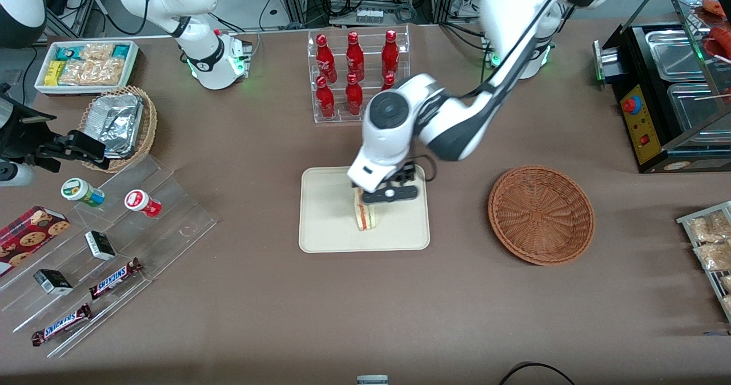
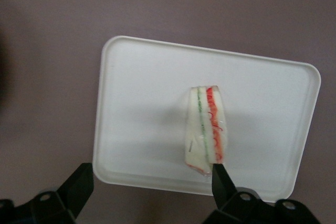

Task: Place sandwich from basket to tray
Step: 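Raise the left gripper away from the sandwich on the tray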

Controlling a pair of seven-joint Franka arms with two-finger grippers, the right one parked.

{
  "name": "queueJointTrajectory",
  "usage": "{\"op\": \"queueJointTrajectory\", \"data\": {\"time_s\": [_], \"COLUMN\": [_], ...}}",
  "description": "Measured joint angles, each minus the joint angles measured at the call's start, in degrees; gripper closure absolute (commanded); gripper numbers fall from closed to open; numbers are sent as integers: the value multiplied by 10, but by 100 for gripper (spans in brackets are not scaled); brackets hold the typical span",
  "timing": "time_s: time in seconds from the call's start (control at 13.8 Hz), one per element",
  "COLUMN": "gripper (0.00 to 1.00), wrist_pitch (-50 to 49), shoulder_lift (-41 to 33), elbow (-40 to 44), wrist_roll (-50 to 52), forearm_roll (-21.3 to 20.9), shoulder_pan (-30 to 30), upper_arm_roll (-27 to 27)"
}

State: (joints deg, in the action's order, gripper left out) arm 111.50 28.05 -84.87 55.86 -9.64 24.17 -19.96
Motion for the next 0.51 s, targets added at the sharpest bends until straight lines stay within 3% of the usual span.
{"op": "queueJointTrajectory", "data": {"time_s": [0.29,0.51], "gripper": [1,1], "wrist_pitch": [-146,-210], "shoulder_lift": [-113,-164], "elbow": [-2,-4], "wrist_roll": [-38,-136], "forearm_roll": [8,32], "shoulder_pan": [-83,-162], "upper_arm_roll": [3,5]}}
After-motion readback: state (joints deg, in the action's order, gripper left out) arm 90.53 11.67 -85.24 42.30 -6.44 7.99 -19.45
